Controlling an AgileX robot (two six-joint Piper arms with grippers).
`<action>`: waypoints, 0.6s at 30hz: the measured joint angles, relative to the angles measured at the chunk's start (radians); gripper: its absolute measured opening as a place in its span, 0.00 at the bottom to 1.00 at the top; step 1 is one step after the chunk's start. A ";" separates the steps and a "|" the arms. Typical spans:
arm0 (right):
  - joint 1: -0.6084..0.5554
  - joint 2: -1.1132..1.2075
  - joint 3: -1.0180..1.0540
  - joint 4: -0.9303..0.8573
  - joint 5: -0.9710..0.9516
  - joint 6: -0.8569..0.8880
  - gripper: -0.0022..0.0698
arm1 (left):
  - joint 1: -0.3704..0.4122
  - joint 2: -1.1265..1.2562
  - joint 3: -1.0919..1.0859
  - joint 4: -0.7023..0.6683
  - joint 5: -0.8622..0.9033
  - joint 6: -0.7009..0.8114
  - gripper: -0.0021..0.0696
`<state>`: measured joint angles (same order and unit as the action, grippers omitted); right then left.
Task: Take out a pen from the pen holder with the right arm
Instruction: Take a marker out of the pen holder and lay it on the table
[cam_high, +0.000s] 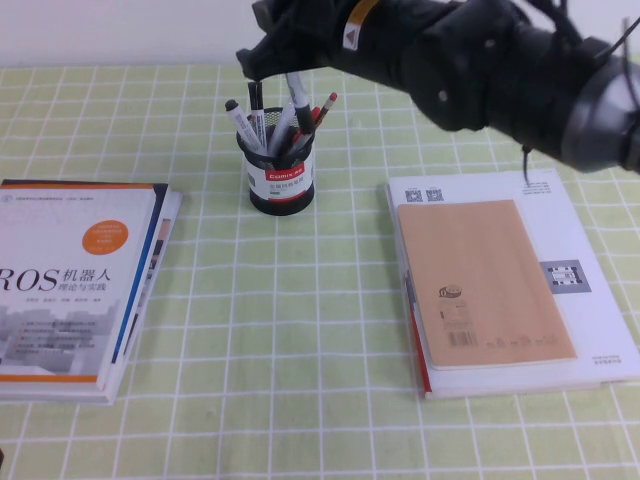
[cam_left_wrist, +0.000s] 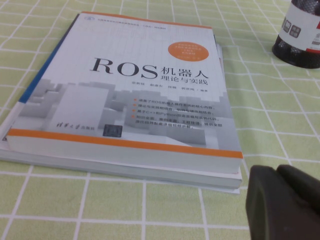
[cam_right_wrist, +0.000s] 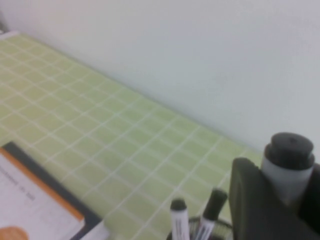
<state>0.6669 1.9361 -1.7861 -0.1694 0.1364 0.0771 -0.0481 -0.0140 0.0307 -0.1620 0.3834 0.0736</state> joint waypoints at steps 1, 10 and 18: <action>0.000 -0.014 0.000 0.013 0.030 0.001 0.18 | 0.000 0.000 0.000 0.000 0.000 0.000 0.02; 0.006 -0.095 0.000 0.075 0.447 0.112 0.18 | 0.000 0.000 0.000 0.000 0.000 0.000 0.02; -0.004 -0.097 0.109 0.202 0.613 0.234 0.18 | 0.000 0.000 0.000 0.000 0.000 0.000 0.02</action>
<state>0.6628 1.8393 -1.6769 0.0327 0.7493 0.3116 -0.0481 -0.0140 0.0307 -0.1620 0.3834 0.0736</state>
